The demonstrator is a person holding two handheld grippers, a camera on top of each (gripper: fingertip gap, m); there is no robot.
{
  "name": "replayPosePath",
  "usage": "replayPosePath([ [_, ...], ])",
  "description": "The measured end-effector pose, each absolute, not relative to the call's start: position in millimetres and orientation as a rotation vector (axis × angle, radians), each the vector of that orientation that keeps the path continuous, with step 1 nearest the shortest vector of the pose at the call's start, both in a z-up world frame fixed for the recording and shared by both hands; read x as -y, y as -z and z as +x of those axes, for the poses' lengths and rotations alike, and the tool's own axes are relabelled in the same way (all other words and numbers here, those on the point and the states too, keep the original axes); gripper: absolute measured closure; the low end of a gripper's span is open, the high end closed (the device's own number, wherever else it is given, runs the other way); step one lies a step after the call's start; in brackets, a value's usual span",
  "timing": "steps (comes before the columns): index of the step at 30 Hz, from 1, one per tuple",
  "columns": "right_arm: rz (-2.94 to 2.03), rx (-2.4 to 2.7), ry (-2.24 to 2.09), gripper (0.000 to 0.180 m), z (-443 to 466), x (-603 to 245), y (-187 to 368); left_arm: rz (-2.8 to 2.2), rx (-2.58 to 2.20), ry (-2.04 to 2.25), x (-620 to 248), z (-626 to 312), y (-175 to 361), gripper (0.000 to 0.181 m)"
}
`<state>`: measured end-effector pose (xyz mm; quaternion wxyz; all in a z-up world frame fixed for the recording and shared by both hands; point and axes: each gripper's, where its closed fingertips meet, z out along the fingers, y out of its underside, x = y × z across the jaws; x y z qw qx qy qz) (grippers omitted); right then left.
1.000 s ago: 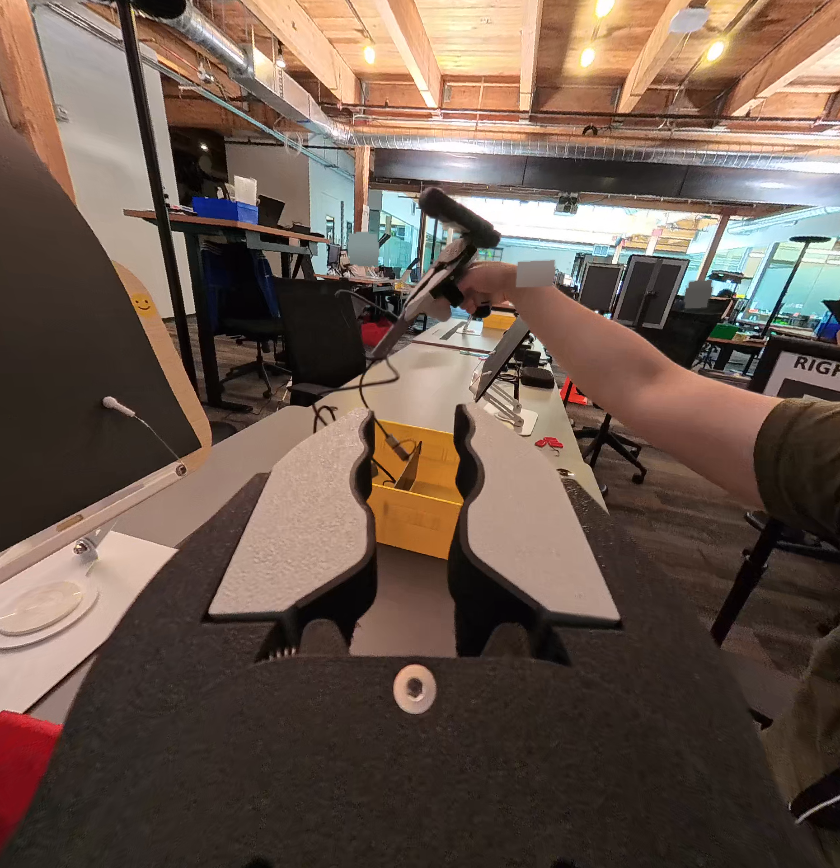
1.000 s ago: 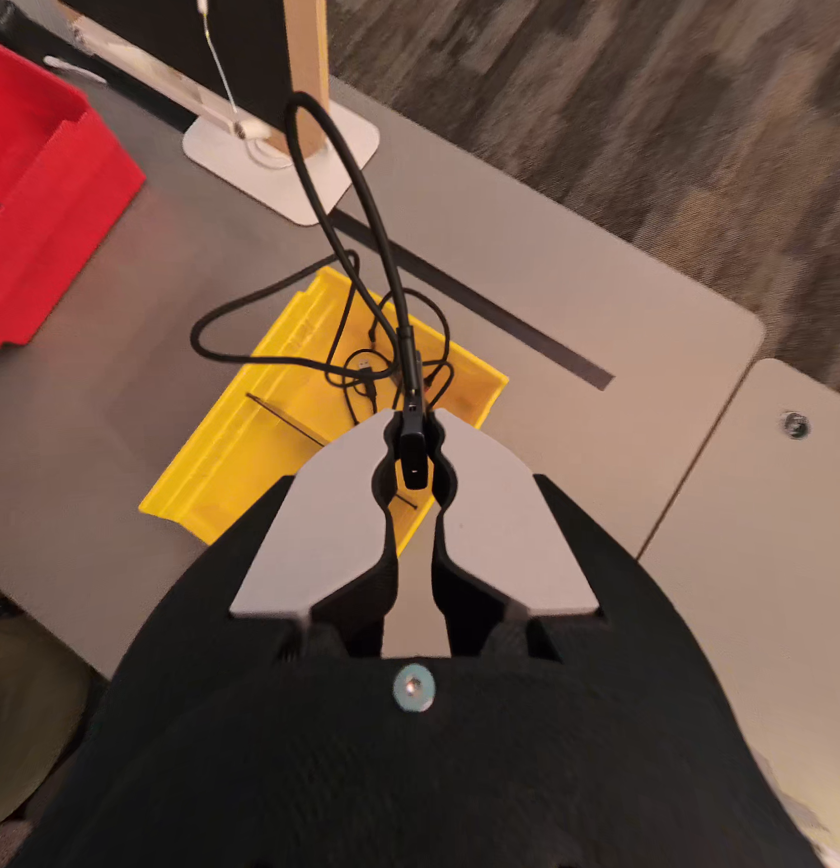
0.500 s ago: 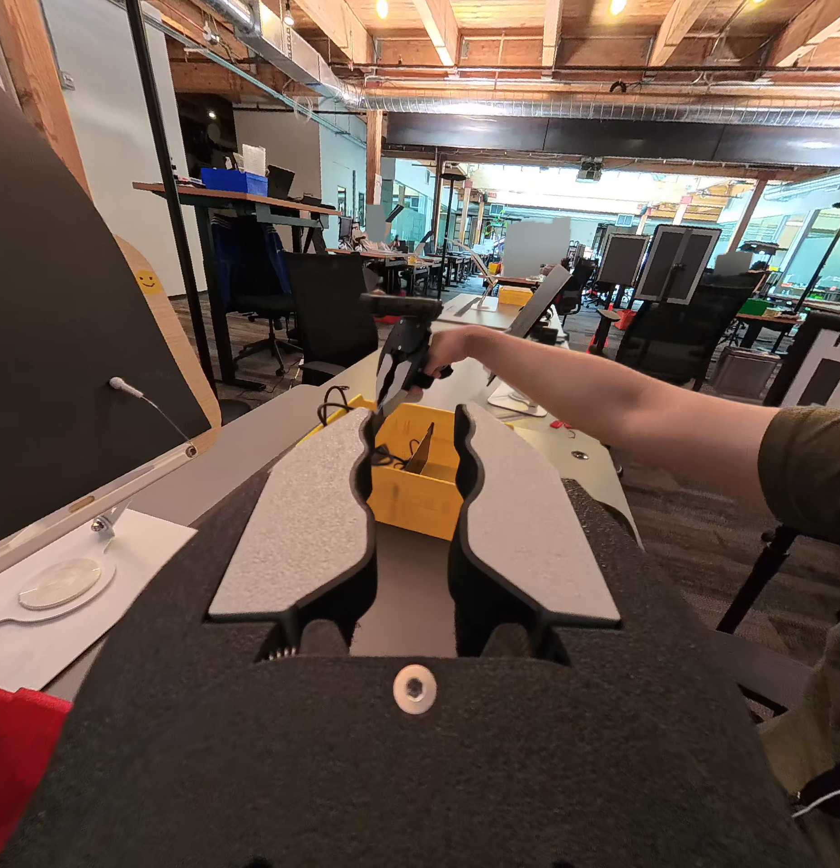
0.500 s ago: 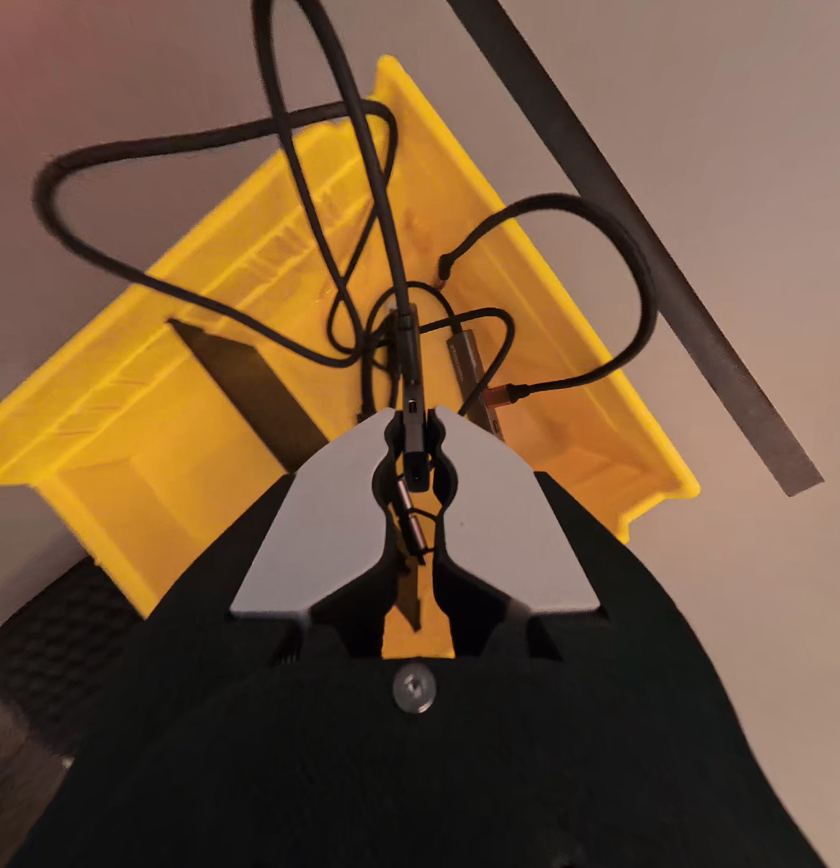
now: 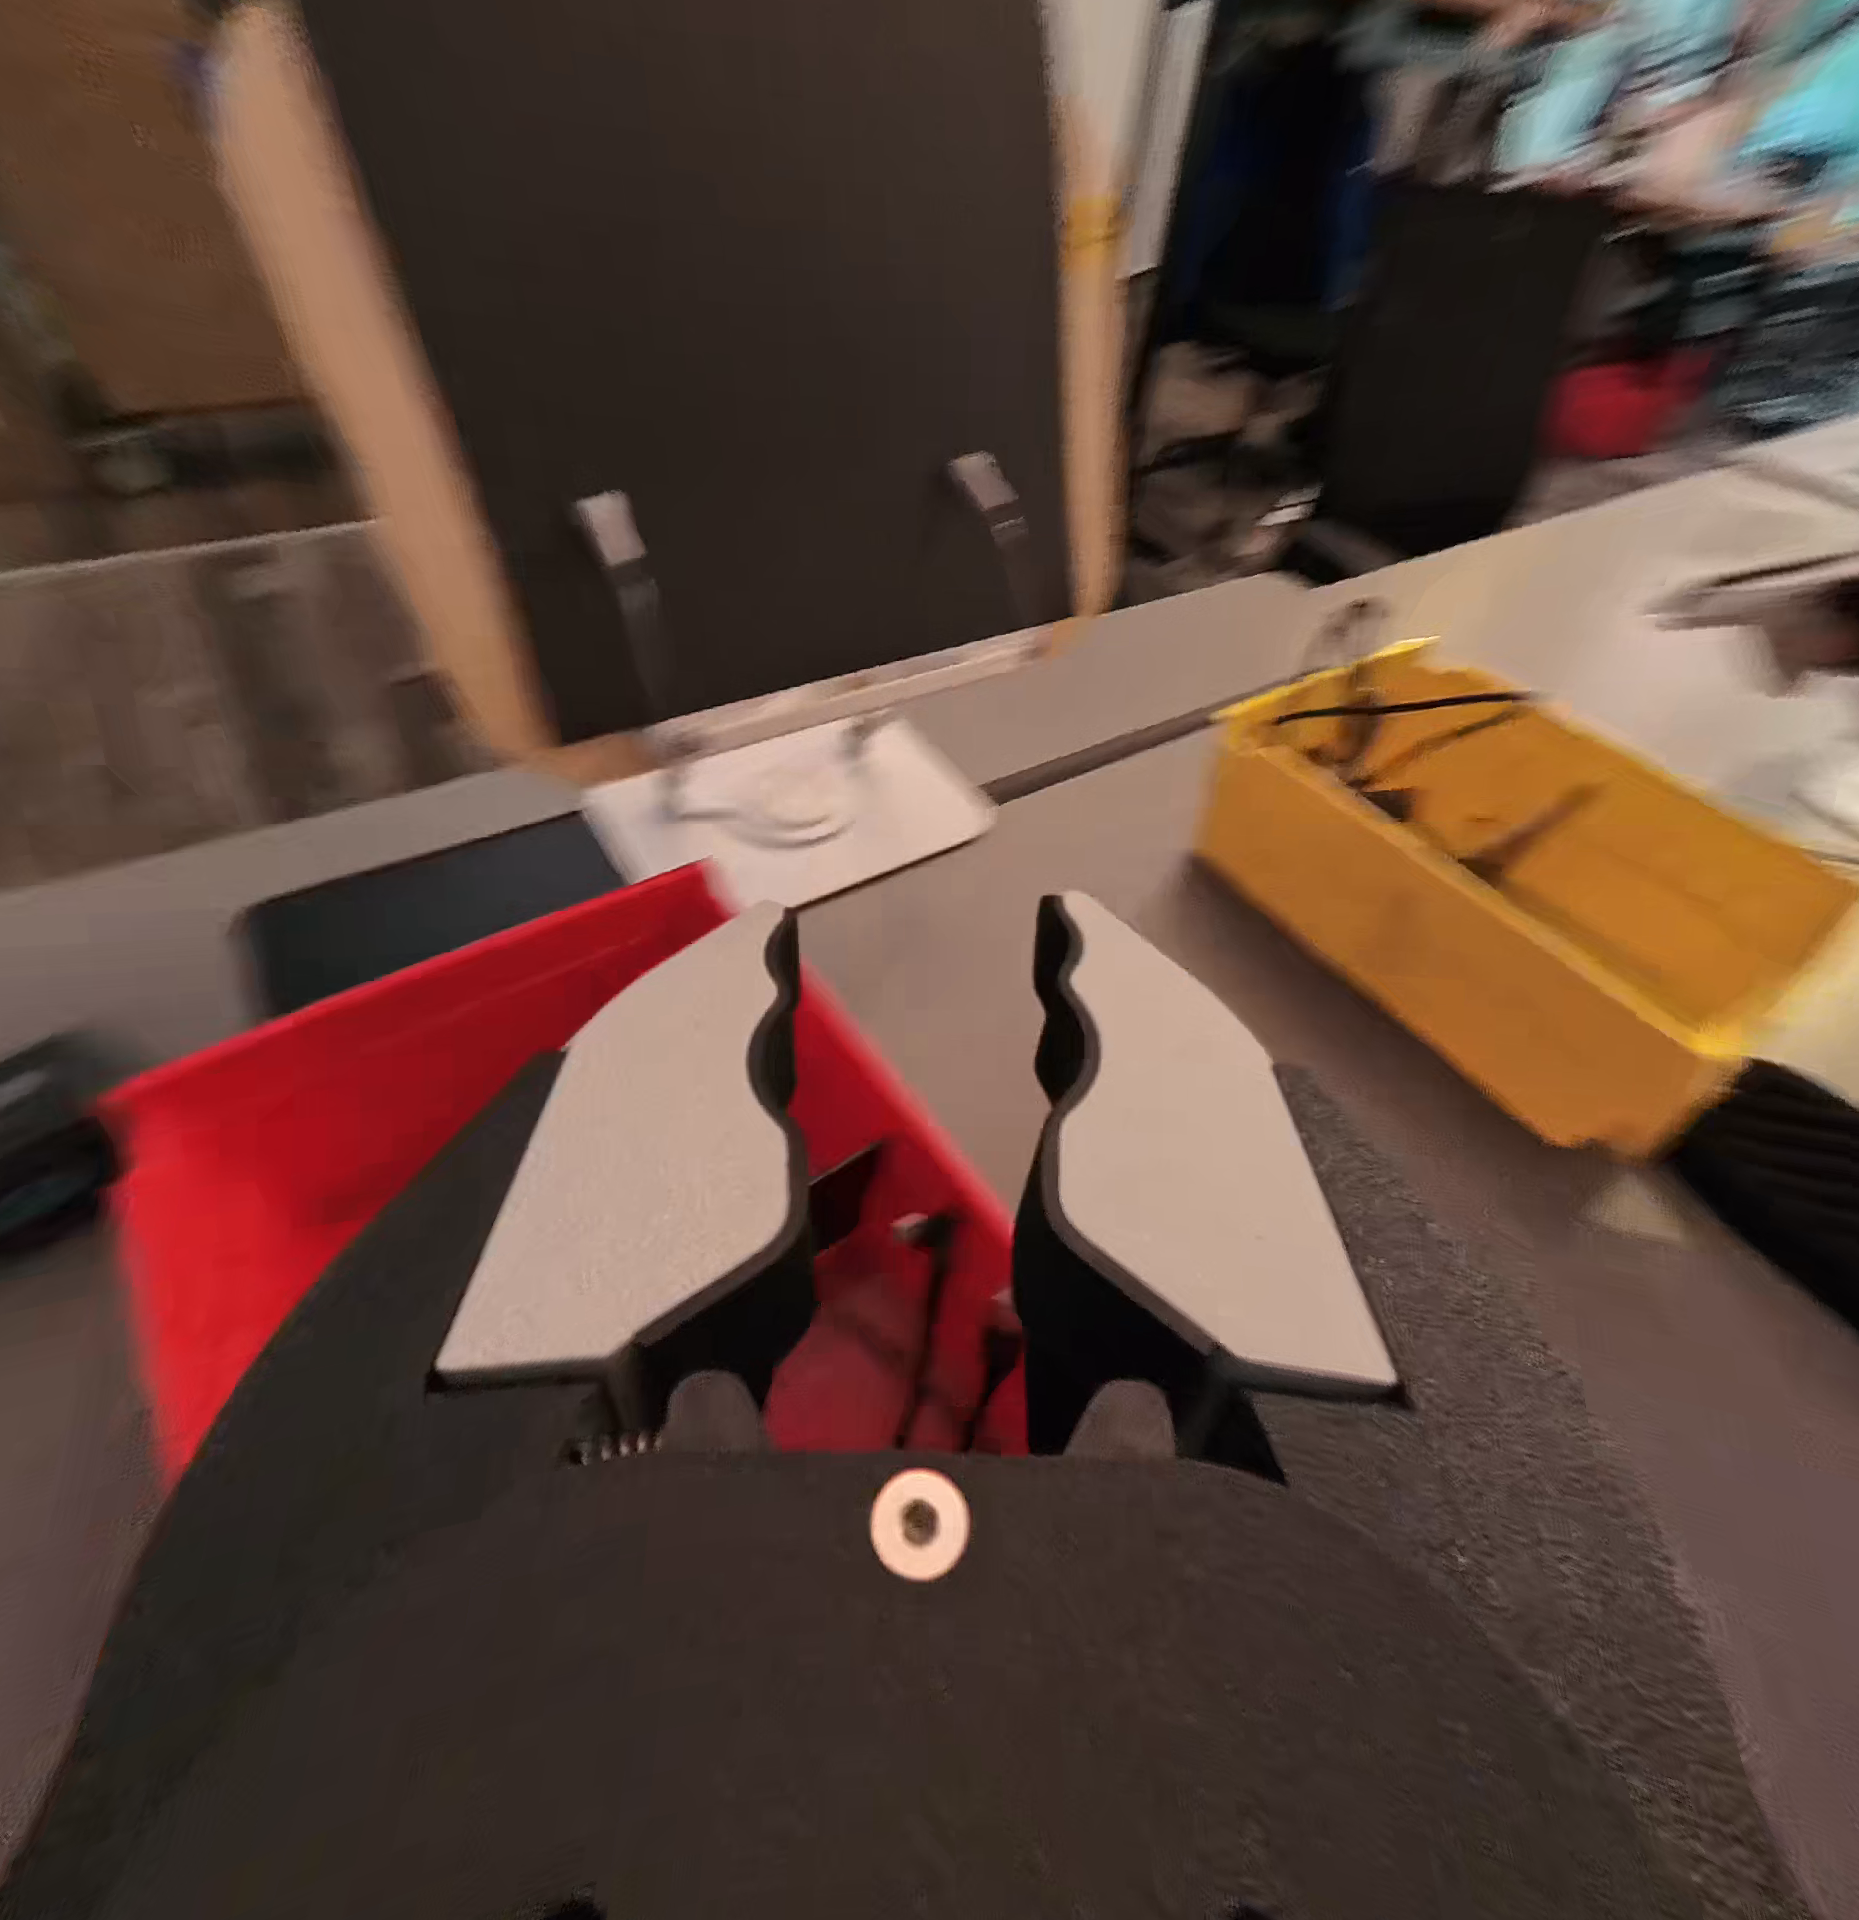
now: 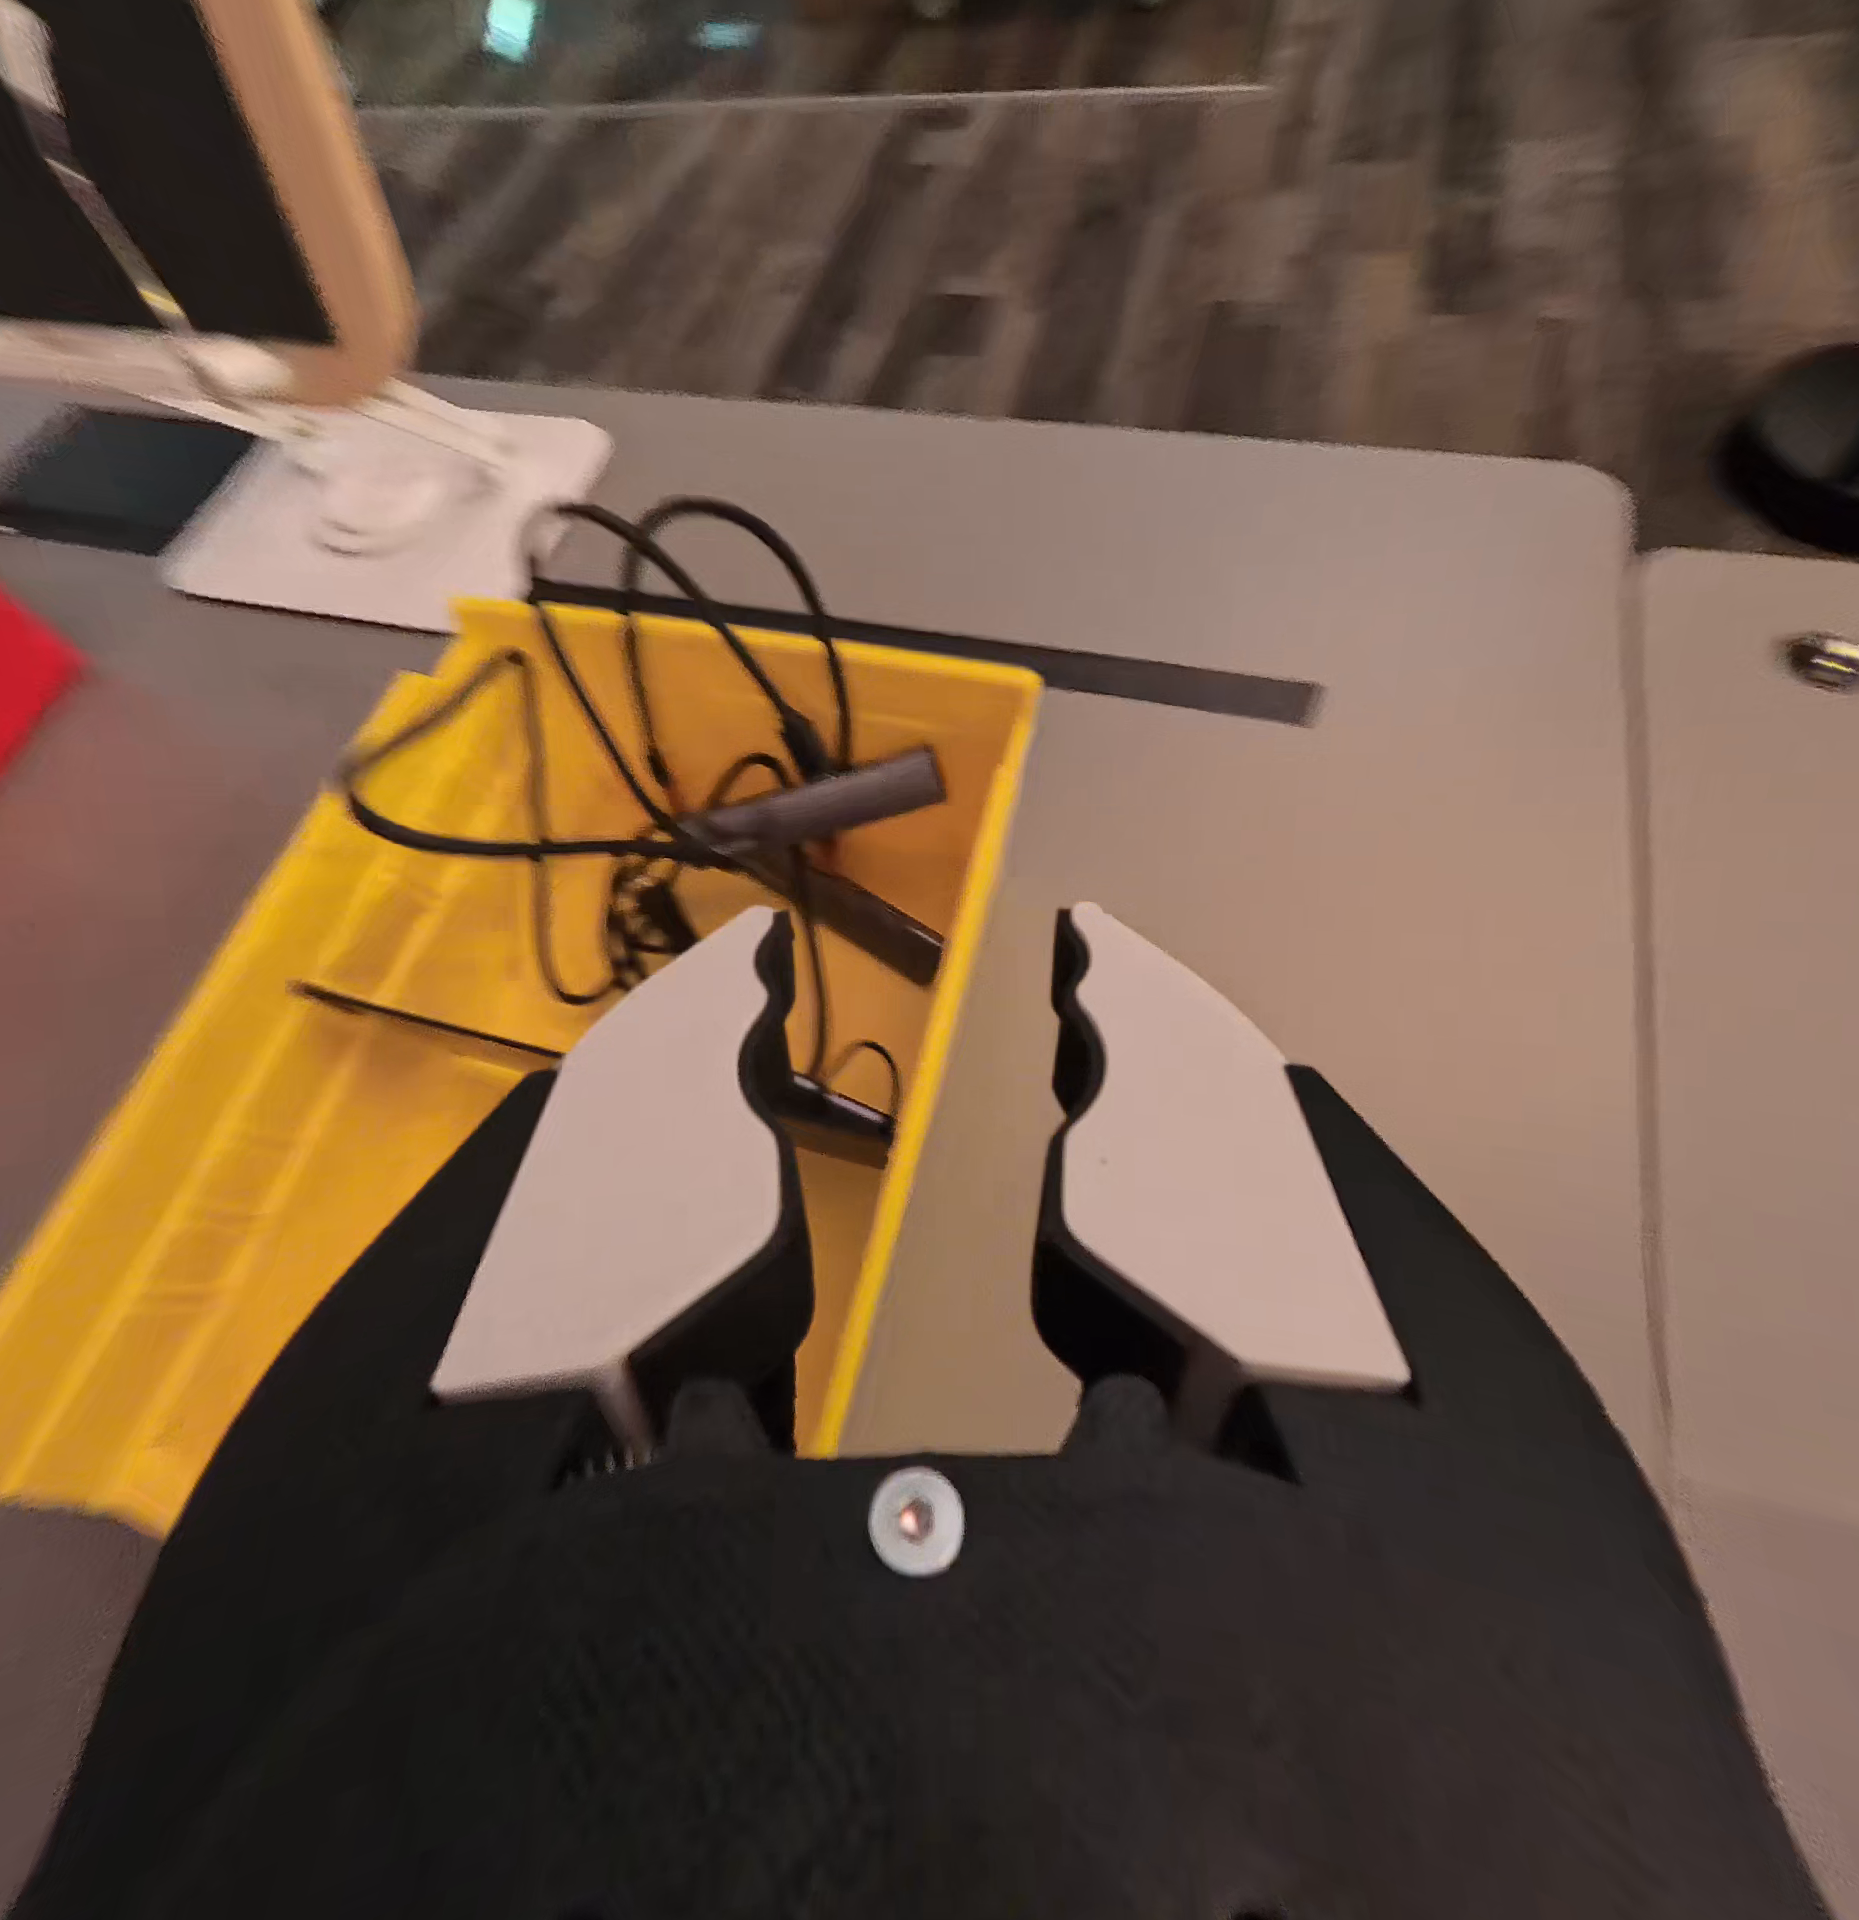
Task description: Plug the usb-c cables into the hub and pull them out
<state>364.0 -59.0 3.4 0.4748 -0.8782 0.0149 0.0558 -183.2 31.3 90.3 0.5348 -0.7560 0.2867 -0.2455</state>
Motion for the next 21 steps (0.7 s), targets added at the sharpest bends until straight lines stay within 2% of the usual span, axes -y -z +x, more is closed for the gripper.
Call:
replayPosePath([
  [4, -2.472, 0.002, 0.057, 0.130, 374, 72, 45, -1.962, -0.467, 0.201, -52, -262, -70, 0.130],
  [10, -2.675, -0.029, -0.287, 0.146, 343, 78, 87, -2.216, -0.338, 0.026, -54, -326, -22, 0.126],
  [14, -2.667, -0.091, -0.304, 0.165, 344, 81, 85, -2.335, -0.351, -0.057, -55, -344, 6, 0.129],
  [17, -2.680, -0.117, -0.309, 0.172, 344, 84, 85, -2.400, -0.375, -0.092, -56, -352, 24, 0.129],
  [21, -2.709, -0.201, -0.363, 0.172, 338, 87, 86, -2.486, -0.411, -0.033, -52, -354, 47, 0.130],
])
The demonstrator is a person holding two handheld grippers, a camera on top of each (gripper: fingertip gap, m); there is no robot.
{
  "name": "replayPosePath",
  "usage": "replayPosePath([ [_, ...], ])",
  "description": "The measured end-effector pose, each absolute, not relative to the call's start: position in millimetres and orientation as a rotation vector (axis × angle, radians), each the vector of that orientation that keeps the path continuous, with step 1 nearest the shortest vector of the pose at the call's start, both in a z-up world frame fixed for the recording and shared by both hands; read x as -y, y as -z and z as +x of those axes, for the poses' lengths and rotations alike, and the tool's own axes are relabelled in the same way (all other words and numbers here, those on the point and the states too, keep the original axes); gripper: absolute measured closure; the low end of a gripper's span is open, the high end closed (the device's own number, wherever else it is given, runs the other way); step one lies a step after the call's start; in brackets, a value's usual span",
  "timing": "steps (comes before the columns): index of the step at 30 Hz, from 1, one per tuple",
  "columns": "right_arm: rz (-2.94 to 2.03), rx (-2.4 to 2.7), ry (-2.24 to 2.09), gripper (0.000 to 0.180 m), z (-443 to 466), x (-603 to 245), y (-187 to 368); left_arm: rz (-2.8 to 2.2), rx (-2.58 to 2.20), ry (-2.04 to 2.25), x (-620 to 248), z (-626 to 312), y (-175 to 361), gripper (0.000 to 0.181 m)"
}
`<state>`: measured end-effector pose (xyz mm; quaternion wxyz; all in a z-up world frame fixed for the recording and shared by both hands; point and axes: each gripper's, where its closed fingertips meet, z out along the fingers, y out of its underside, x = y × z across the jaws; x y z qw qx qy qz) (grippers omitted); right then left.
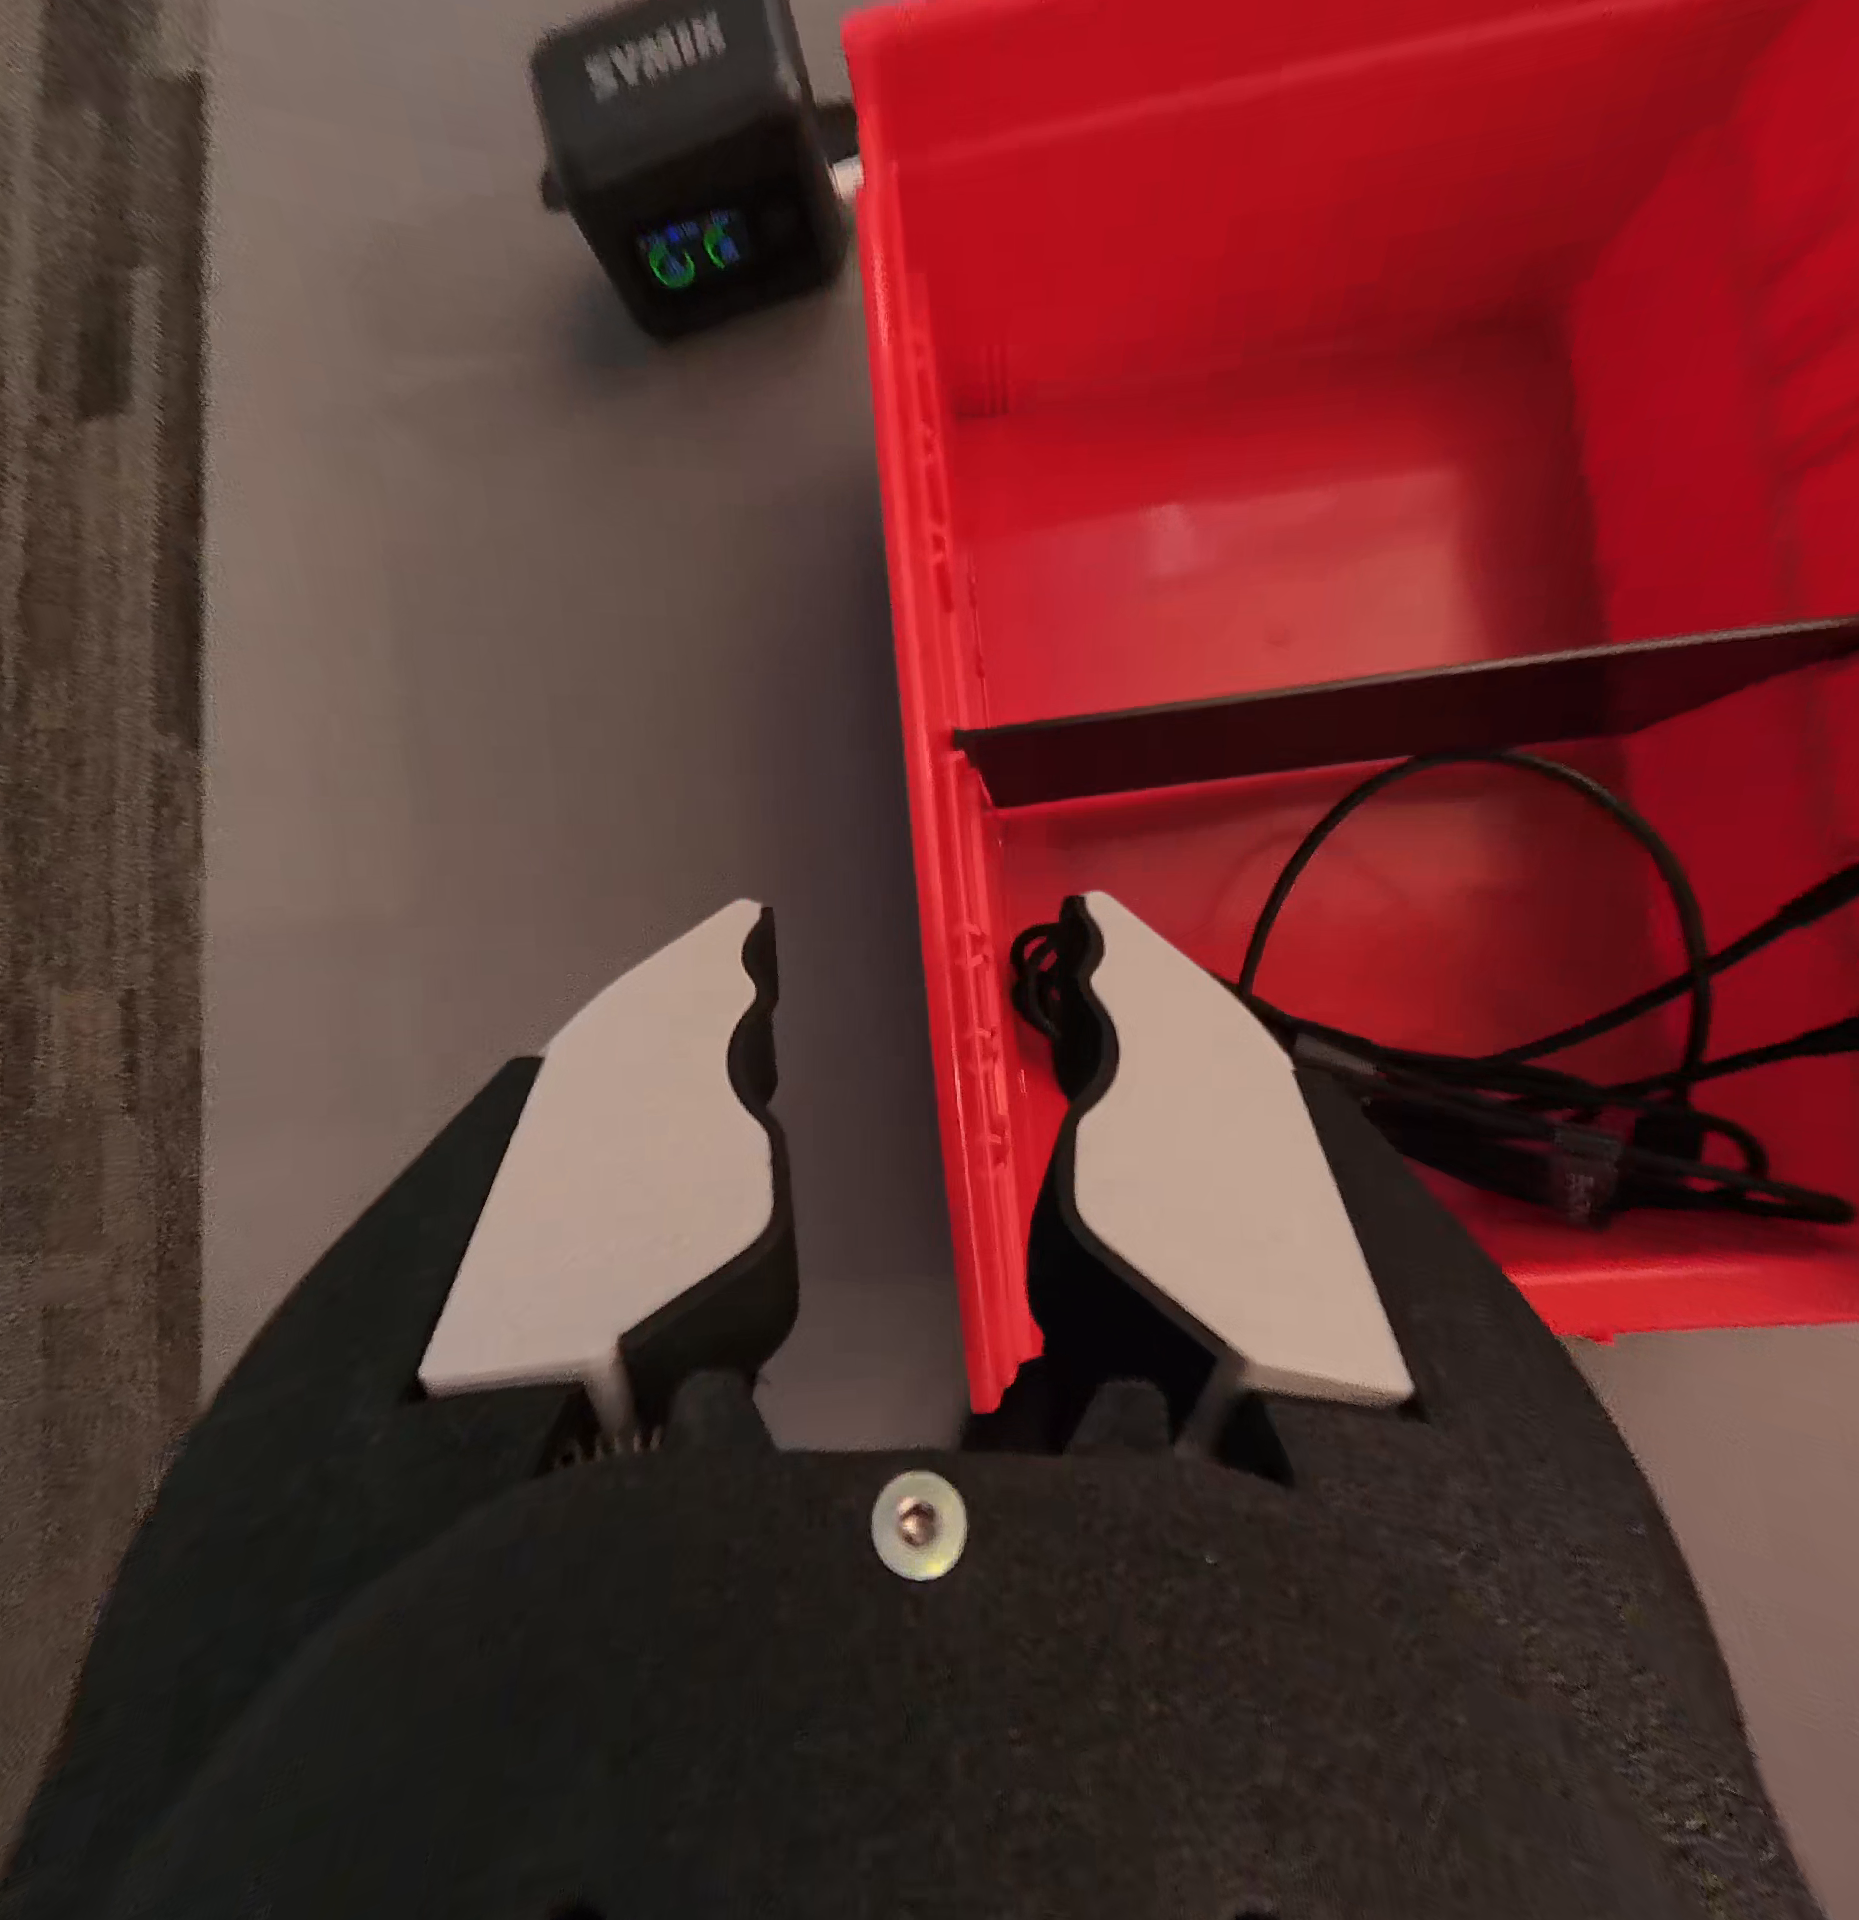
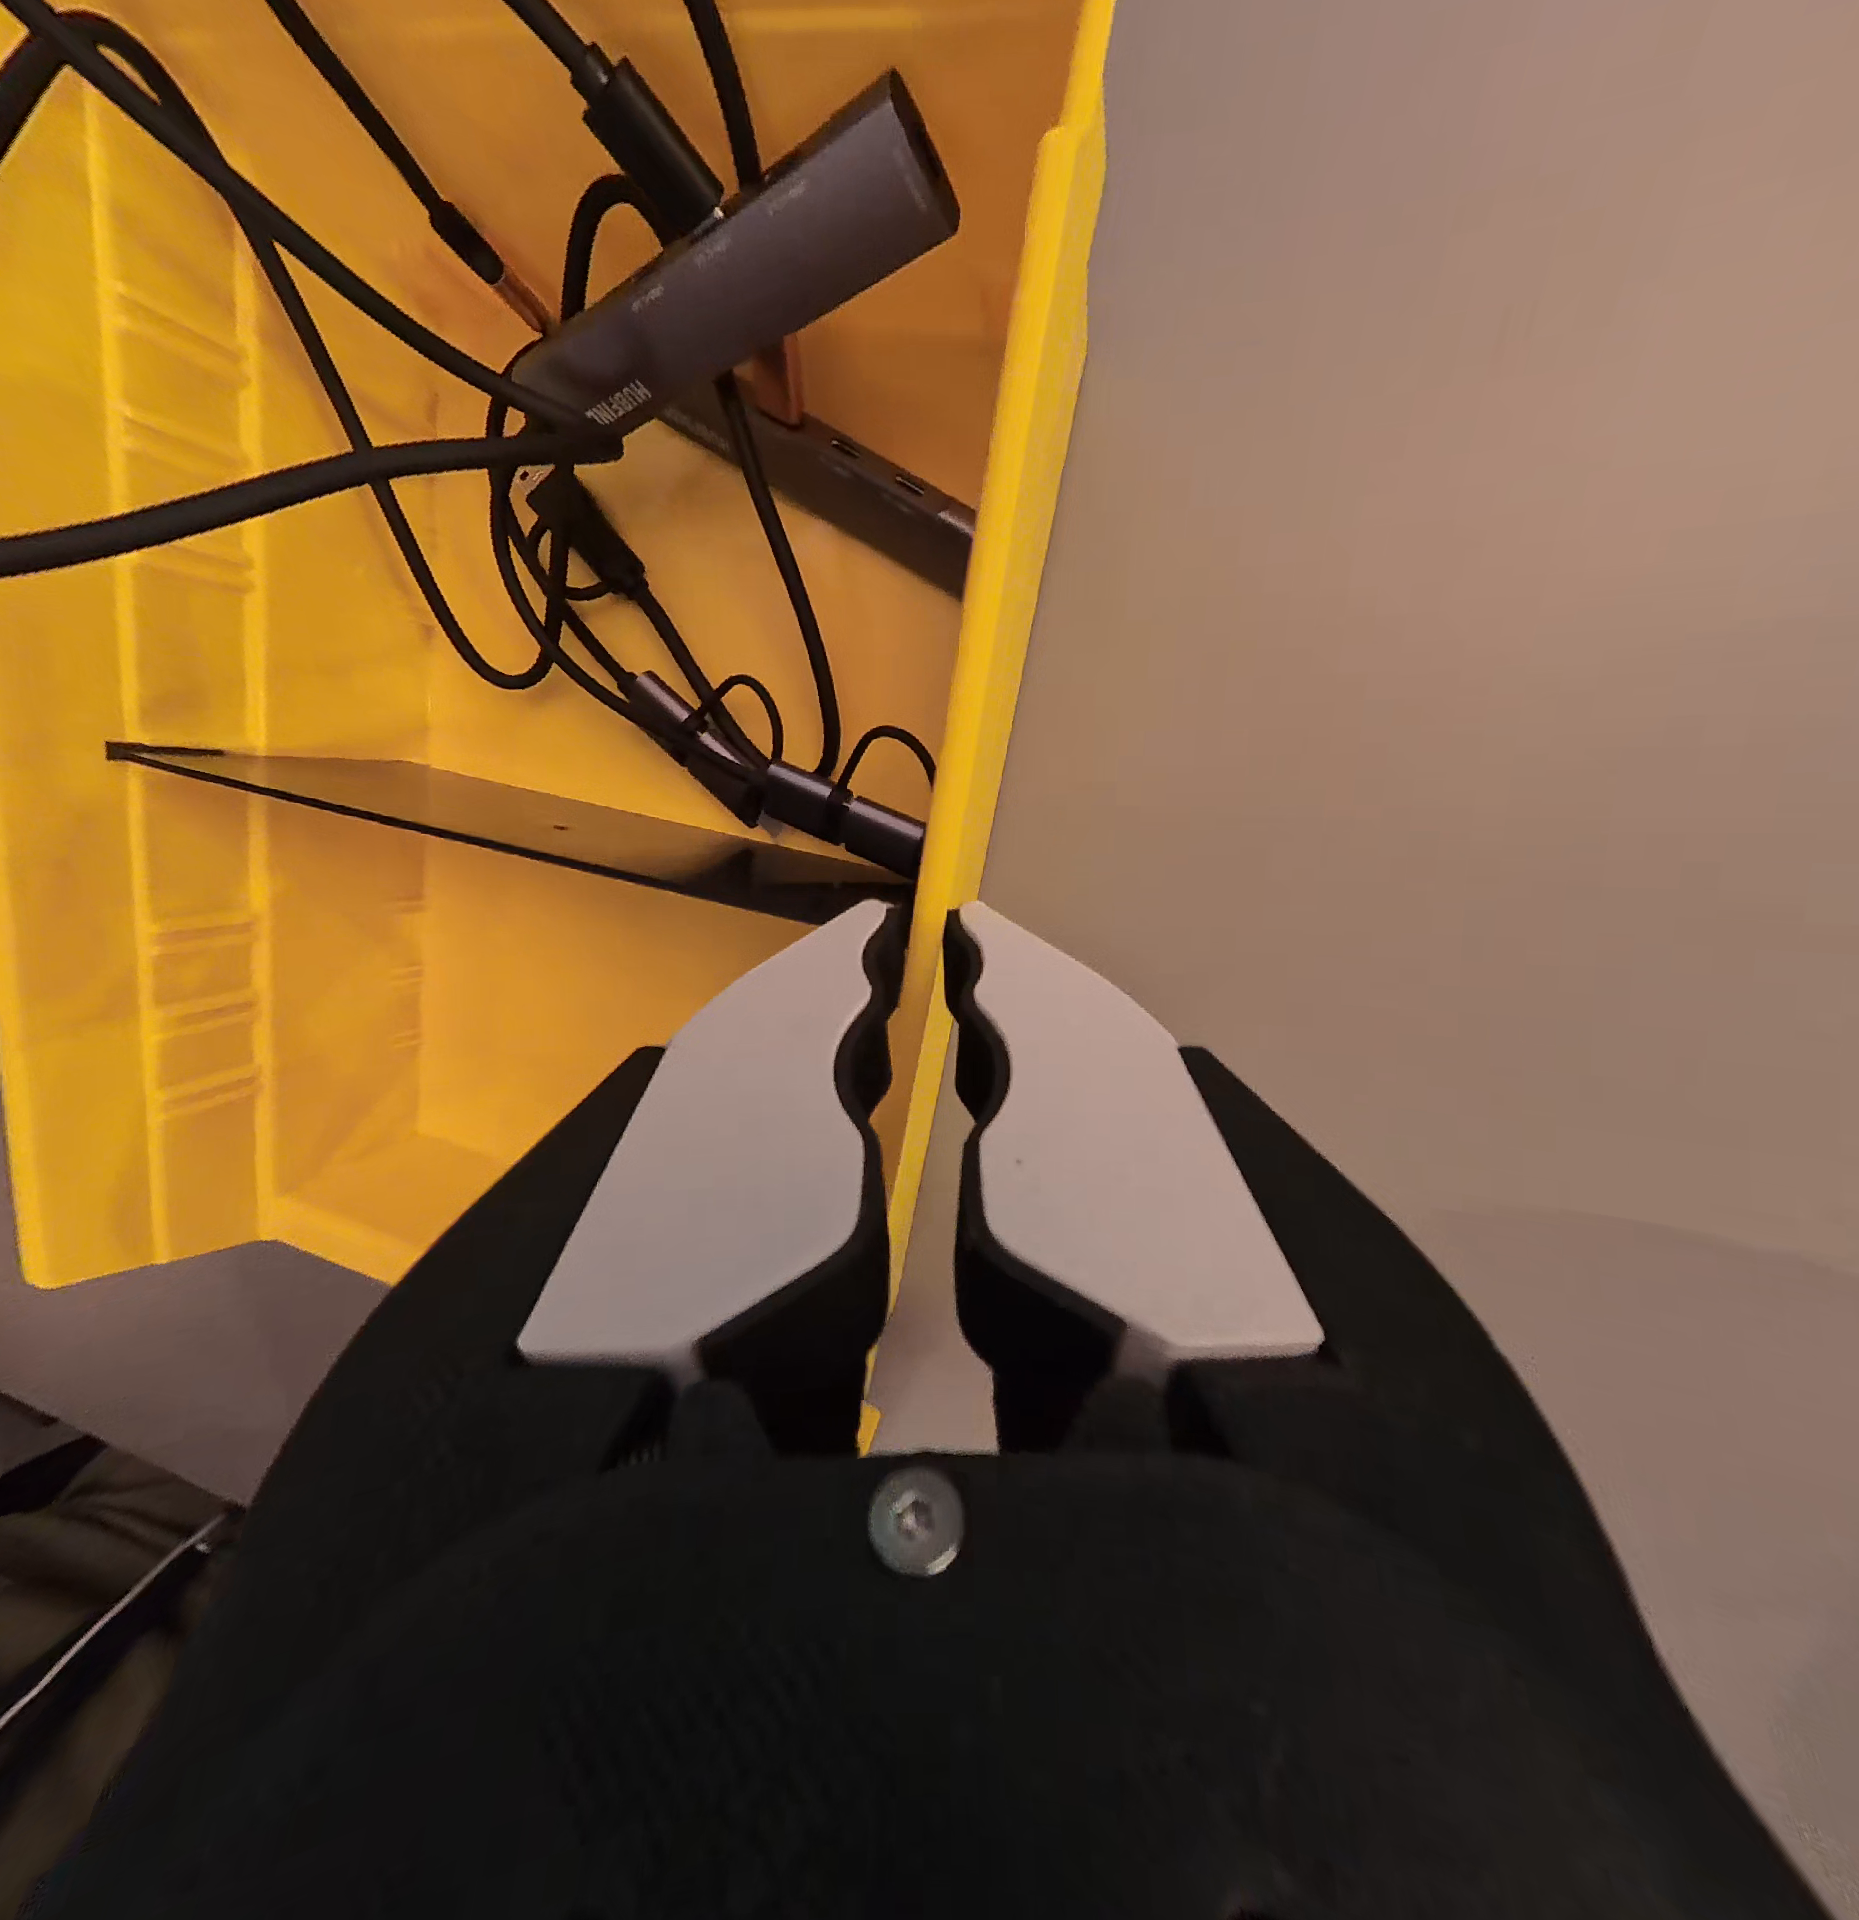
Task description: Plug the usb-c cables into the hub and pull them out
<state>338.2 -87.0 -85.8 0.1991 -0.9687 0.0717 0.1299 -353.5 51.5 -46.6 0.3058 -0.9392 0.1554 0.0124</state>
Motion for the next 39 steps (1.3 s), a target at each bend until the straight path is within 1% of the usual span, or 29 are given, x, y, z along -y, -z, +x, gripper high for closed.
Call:
replayPosePath([
  [3, -2.731, -0.236, -0.369, 0.172, 332, 87, 86, -2.578, -0.451, 0.030, -49, -349, 69, 0.136],
  [5, -2.747, -0.230, -0.384, 0.171, 324, 87, 86, -2.646, -0.489, 0.059, -46, -346, 85, 0.145],
  [6, -2.756, -0.230, -0.398, 0.171, 318, 86, 86, -2.660, -0.507, 0.069, -47, -344, 90, 0.153],
  [7, -2.765, -0.228, -0.407, 0.171, 312, 85, 86, -2.657, -0.511, 0.059, -50, -344, 92, 0.155],
  [10, -2.803, -0.152, -0.418, 0.171, 286, 78, 86, -2.636, -0.540, 0.049, -53, -346, 92, 0.170],
  [12, -2.825, -0.097, -0.434, 0.170, 265, 73, 86, -2.619, -0.616, 0.050, -51, -341, 92, 0.171],
  [18, -2.854, 0.011, -0.443, 0.170, 203, 54, 85, -2.634, -0.778, 0.012, -41, -311, 94, 0.167],
  [22, -2.838, 0.140, -0.434, 0.168, 175, 46, 85, -2.680, -0.743, 0.081, -34, -282, 94, 0.169],
  [26, -2.775, 0.201, -0.394, 0.168, 172, 32, 85, -2.702, -0.693, 0.218, -26, -261, 93, 0.160],
  [28, -2.753, 0.257, -0.355, 0.167, 175, 28, 85, -2.719, -0.705, 0.258, -20, -256, 92, 0.151],
  [31, -2.735, 0.291, -0.318, 0.166, 179, 26, 85, -2.713, -0.728, 0.262, -15, -259, 88, 0.155],
  [33, -2.723, 0.305, -0.293, 0.163, 181, 27, 83, -2.628, -0.695, 0.235, -23, -264, 72, 0.152],
  [35, -2.683, 0.284, -0.267, 0.161, 181, 29, 69, -2.428, -0.624, 0.108, -45, -277, 37, 0.147],
  [37, -2.554, 0.218, -0.224, 0.159, 179, 26, 33, -2.214, -0.521, 0.025, -61, -288, -7, 0.141],
  [39, -2.300, 0.217, -0.214, 0.157, 158, 22, -23, -2.021, -0.428, 0.001, -68, -292, -48, 0.123],
])
